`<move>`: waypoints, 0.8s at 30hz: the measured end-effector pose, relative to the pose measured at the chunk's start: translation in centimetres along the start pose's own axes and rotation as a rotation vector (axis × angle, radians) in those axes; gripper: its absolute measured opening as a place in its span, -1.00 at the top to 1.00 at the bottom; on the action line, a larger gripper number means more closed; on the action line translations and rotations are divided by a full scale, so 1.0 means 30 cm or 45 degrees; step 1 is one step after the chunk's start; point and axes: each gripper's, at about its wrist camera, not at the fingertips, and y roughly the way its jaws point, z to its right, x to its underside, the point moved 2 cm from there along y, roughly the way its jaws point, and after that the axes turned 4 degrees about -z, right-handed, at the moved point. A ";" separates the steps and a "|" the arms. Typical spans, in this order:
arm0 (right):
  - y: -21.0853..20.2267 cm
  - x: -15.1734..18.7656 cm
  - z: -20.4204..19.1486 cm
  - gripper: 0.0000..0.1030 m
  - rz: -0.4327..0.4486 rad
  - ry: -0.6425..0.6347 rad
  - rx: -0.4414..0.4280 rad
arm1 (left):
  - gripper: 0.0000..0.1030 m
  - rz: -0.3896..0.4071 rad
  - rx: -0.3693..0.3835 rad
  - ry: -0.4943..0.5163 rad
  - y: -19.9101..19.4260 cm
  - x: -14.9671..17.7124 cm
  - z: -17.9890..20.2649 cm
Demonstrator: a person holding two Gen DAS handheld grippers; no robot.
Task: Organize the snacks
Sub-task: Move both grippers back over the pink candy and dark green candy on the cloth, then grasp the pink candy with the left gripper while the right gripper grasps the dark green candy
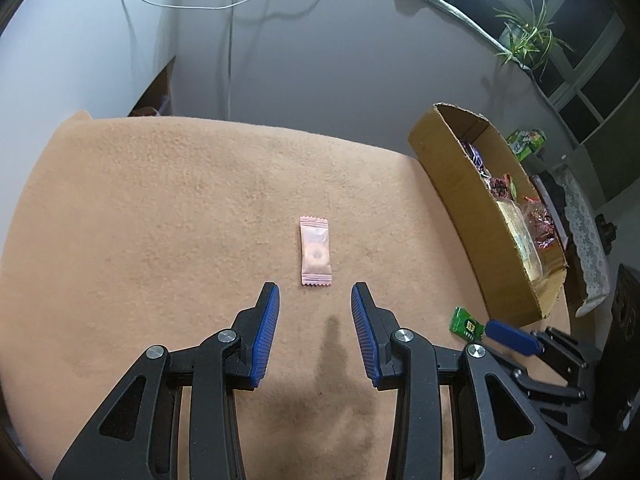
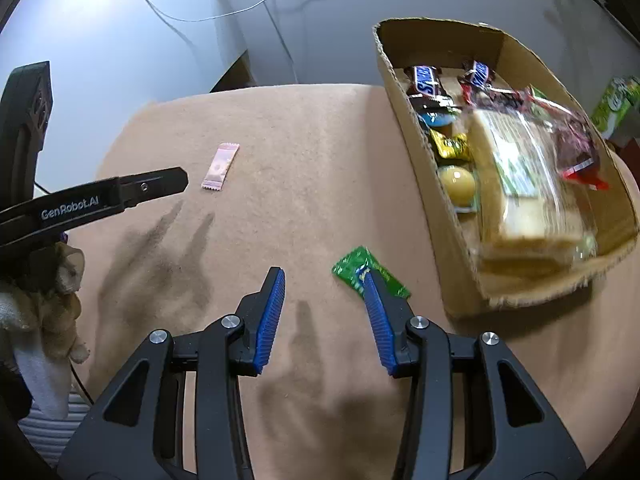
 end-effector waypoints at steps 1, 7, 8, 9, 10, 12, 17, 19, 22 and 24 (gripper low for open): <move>0.003 0.002 0.002 0.16 0.005 0.011 0.017 | 0.30 0.002 0.010 0.000 0.003 0.002 -0.007; 0.030 0.009 0.024 0.16 0.057 0.119 0.060 | 0.30 -0.013 0.062 0.004 0.036 0.003 -0.053; 0.038 0.006 0.025 0.16 0.065 0.132 0.057 | 0.30 -0.019 0.070 0.009 0.040 0.006 -0.060; 0.049 0.004 0.025 0.16 0.073 0.141 0.066 | 0.30 -0.023 0.075 0.016 0.043 0.010 -0.063; 0.050 0.004 0.028 0.16 0.079 0.146 0.073 | 0.30 -0.027 0.083 0.025 0.046 0.012 -0.065; 0.066 -0.005 0.033 0.16 0.096 0.163 0.100 | 0.30 -0.029 0.100 0.042 0.045 0.016 -0.067; 0.099 -0.020 0.059 0.16 0.084 0.194 0.161 | 0.30 -0.020 0.141 0.081 0.051 0.005 -0.058; 0.097 -0.020 0.054 0.16 0.075 0.180 0.152 | 0.30 -0.020 0.149 0.079 0.057 0.003 -0.062; 0.091 -0.015 0.044 0.16 0.048 0.154 0.109 | 0.30 -0.023 0.157 0.062 0.063 0.002 -0.077; 0.089 -0.008 0.041 0.16 0.025 0.149 0.077 | 0.30 -0.027 0.155 0.058 0.065 0.003 -0.077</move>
